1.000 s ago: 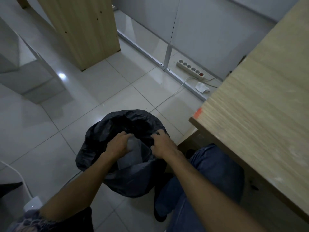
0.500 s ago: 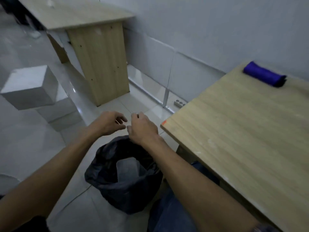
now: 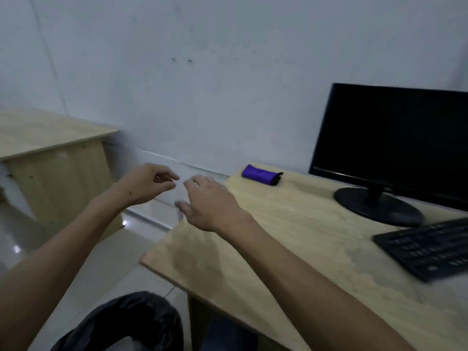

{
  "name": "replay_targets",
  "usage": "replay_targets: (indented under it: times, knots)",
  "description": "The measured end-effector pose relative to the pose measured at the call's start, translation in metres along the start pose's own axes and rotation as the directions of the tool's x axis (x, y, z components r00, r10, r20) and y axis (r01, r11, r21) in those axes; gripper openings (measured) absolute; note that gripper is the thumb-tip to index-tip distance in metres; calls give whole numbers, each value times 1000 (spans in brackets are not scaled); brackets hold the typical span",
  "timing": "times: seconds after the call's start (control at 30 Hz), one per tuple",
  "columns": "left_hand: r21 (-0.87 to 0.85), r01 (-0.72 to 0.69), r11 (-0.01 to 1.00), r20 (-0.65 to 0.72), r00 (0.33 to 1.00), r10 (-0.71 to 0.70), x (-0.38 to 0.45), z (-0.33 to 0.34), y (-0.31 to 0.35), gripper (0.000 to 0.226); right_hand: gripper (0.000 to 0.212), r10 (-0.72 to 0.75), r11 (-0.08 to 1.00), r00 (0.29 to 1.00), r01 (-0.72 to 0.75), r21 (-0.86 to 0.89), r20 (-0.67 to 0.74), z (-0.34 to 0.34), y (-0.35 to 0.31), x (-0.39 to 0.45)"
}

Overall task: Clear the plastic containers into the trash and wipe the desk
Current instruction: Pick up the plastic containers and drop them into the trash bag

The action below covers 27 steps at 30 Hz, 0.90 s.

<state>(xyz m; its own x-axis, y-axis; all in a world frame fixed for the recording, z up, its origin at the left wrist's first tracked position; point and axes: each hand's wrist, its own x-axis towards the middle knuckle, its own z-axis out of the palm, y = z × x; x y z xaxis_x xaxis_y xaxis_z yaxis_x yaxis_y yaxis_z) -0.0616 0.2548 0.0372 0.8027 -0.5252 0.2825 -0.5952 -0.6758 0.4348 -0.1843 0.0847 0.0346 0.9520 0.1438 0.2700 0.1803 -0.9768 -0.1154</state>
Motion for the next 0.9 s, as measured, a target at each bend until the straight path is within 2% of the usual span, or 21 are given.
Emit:
replay_targets:
  times: [0.13, 0.3, 0.5, 0.77, 0.9]
  knots:
    - [-55, -141, 988, 80, 986, 146, 37, 44, 87, 18, 61, 202, 977, 979, -203, -64, -22, -32, 89, -46]
    - [-142, -307, 941, 200, 922, 331, 66, 113, 200, 26, 68, 451, 888, 892, -450, -94, -12, -63, 184, -129]
    - [-163, -570, 806, 270, 760, 592, 64, 192, 330, 49, 74, 683, 725, 730, -681, -103, -22, -91, 268, -246]
    - [-233, -704, 670, 323, 594, 737, 44, 285, 457, 52, 70, 868, 476, 482, -876, -81, -118, -108, 334, -381]
    - [-279, -749, 601, 287, 532, 796, 41, 319, 502, 38, 61, 878, 388, 412, -911, -142, -245, -113, 360, -445]
